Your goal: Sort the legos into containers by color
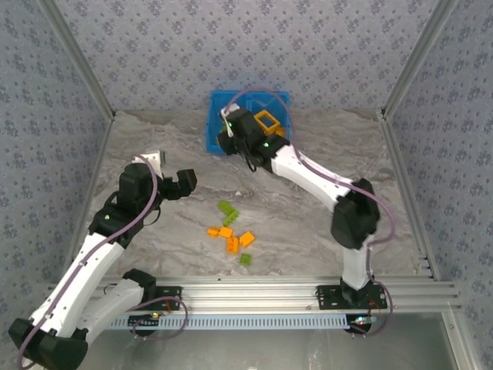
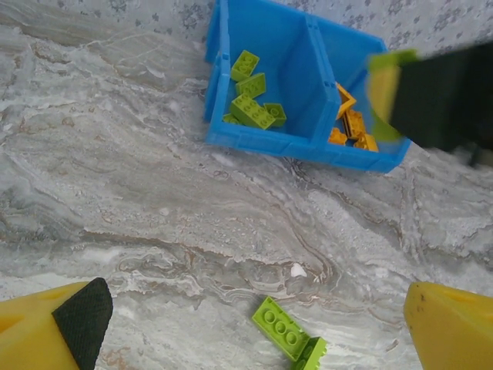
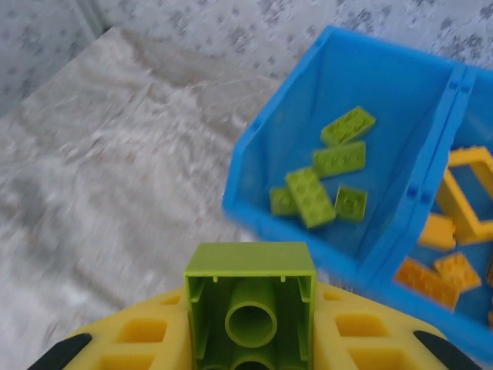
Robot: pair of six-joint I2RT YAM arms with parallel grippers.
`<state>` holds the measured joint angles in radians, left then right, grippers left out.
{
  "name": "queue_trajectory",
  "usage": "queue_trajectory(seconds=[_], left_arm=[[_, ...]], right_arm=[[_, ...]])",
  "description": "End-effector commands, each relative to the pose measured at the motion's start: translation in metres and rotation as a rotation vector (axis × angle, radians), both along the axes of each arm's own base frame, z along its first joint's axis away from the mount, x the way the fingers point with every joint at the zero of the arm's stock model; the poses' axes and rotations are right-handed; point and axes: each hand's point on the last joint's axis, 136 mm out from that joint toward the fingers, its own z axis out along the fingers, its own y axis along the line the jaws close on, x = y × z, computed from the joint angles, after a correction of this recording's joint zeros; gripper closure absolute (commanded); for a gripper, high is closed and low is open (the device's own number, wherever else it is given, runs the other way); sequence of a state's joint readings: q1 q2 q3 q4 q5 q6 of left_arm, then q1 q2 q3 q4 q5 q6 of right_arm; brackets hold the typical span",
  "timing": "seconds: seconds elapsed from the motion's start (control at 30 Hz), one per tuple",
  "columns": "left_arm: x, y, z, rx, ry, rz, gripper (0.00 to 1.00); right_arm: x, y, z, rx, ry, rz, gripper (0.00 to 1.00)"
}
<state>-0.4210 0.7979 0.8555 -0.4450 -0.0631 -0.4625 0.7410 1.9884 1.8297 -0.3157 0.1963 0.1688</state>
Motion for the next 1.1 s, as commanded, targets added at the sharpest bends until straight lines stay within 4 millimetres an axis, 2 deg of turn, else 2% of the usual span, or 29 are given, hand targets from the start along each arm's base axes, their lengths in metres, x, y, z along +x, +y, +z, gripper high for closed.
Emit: queue_trajectory(seconds=[0.0, 0.17, 0.27, 0.43, 0.53, 0.67, 0.77, 0.83, 0.9, 1.07], left_arm=[[-0.012, 0.002, -0.002, -0.045, 0.008, 0.005, 0.01], [-0.021, 0.005, -0.005, -0.104, 0.001, 0.022, 0.01], [-0.024, 0.008, -0.010, -0.102, -0.002, 0.028, 0.01], [-0.028, 0.010, -0.014, -0.097, 0.003, 0.031, 0.01], [-0.029, 0.010, -0.015, -0.101, 0.005, 0.031, 0.01], [-0.029, 0.013, -0.024, -0.093, 0.032, 0.054, 0.01], [-0.030, 0.025, -0.040, -0.084, 0.105, 0.142, 0.01], [-0.031, 0.023, -0.051, -0.081, 0.158, 0.143, 0.01], [-0.034, 0.011, -0.064, -0.100, 0.228, 0.097, 0.01], [-0.048, -0.012, -0.106, -0.100, 0.420, 0.060, 0.02]], right_arm=[[0.043, 0.002, -0.029, -0.035, 0.010, -0.072, 0.71], [0.100, 0.014, -0.057, -0.084, -0.008, -0.119, 0.69], [0.126, 0.022, -0.075, -0.131, -0.099, -0.126, 0.68], [0.152, 0.021, -0.093, -0.157, -0.185, -0.172, 0.65], [0.158, 0.020, -0.094, -0.140, -0.191, -0.175, 0.49], [0.150, 0.021, -0.062, -0.122, -0.197, -0.161, 0.31], [0.132, 0.023, -0.027, -0.111, -0.189, -0.134, 0.27], [0.115, 0.018, -0.003, -0.109, -0.165, -0.125, 0.26], [0.093, 0.010, 0.023, -0.095, -0.137, -0.110, 0.25], [0.031, -0.020, 0.070, 0.022, -0.105, -0.023, 0.20]])
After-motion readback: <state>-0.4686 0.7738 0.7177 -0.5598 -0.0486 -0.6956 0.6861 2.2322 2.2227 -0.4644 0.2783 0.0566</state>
